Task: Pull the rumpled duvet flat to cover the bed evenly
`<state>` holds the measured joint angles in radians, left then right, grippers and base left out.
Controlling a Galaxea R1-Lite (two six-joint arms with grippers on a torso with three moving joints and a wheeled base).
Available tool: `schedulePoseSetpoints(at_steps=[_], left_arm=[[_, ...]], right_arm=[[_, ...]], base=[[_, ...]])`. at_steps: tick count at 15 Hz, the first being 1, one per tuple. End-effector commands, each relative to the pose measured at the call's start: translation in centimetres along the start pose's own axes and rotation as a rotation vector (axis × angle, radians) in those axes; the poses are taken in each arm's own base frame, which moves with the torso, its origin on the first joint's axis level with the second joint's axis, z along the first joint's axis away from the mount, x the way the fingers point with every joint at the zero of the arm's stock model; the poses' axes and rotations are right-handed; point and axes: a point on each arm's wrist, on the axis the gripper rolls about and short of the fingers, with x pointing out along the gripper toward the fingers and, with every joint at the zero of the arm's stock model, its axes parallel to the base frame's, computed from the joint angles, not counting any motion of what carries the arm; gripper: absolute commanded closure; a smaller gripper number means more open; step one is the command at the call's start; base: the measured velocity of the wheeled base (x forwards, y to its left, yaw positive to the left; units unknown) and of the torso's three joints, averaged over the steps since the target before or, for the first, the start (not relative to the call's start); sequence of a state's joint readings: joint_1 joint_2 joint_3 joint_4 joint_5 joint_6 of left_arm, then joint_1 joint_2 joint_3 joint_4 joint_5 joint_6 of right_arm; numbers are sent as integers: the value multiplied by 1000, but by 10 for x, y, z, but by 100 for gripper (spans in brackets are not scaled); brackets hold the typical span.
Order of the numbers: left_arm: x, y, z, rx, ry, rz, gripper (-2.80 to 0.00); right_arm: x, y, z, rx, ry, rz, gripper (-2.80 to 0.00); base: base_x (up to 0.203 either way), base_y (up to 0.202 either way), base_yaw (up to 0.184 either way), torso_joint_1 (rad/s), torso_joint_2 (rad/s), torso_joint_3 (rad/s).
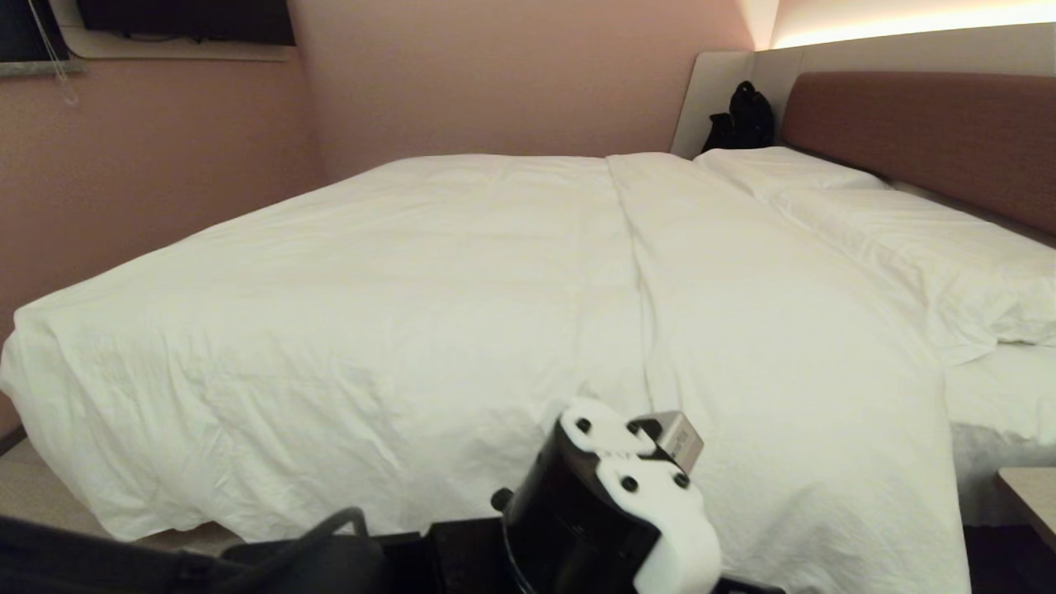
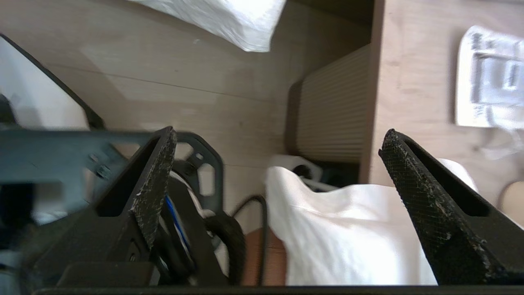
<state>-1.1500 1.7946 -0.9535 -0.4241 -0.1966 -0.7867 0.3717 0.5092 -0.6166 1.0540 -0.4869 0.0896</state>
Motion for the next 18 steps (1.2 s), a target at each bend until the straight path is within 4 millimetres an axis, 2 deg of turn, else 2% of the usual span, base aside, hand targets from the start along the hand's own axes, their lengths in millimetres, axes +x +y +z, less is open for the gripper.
schedulePoseSetpoints(at_steps=[1,3,4,6,9,16,17,18], left_arm=[[-42,-2,35,17,-141,-4,-280],[-69,2,53,72,-237,80,-280],[-82,3,58,103,-284,147,-280],[-99,4,61,140,-336,246,-280],[-115,3,61,145,-365,307,-280],[-135,2,51,139,-369,354,-280],[-140,1,49,144,-385,403,0],[-147,0,48,157,-412,458,0]], right_arm=[[3,7,64,277,-323,46,-280],[8,12,85,304,-357,55,-280],[12,15,91,302,-350,57,0],[15,18,103,324,-379,85,0],[16,20,112,338,-400,104,0],[26,26,125,408,-361,119,0],[26,26,125,409,-360,119,0],[26,26,125,409,-360,117,0]], base=[[0,0,0,0,0,0],[0,0,0,0,0,0],[0,0,0,0,0,0],[0,0,0,0,0,0],[0,0,0,0,0,0],[0,0,0,0,0,0],[0,0,0,0,0,0],[0,0,0,0,0,0]])
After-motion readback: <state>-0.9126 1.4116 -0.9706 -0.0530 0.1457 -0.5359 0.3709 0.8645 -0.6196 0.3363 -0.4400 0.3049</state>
